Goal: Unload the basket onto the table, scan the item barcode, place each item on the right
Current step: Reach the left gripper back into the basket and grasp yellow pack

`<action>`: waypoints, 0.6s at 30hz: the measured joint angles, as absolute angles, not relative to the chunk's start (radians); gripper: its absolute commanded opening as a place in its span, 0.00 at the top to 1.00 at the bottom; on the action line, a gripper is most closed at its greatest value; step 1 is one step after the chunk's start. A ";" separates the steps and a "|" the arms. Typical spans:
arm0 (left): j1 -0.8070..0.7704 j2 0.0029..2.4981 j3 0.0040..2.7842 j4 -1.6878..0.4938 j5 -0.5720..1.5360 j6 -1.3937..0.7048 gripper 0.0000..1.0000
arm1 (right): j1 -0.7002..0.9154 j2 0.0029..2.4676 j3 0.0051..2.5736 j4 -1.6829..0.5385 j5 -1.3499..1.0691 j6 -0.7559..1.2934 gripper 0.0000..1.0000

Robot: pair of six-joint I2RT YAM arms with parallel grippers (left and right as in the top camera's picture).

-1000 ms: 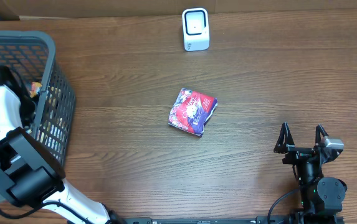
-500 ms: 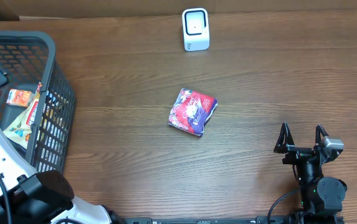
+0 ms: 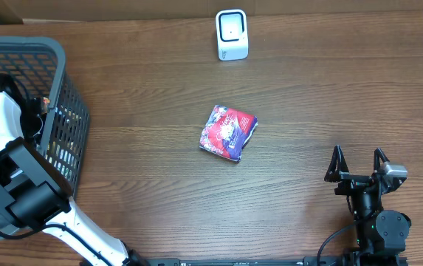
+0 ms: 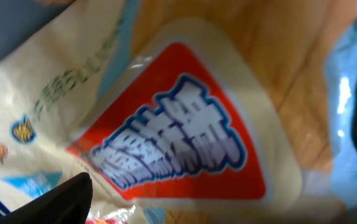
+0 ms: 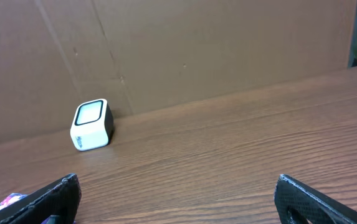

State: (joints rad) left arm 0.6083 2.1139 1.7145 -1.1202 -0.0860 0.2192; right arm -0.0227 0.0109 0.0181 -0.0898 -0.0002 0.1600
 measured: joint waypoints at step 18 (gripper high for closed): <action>0.608 2.114 1.704 -0.859 -0.085 0.492 0.37 | -0.022 0.011 0.018 -0.090 0.000 0.160 0.00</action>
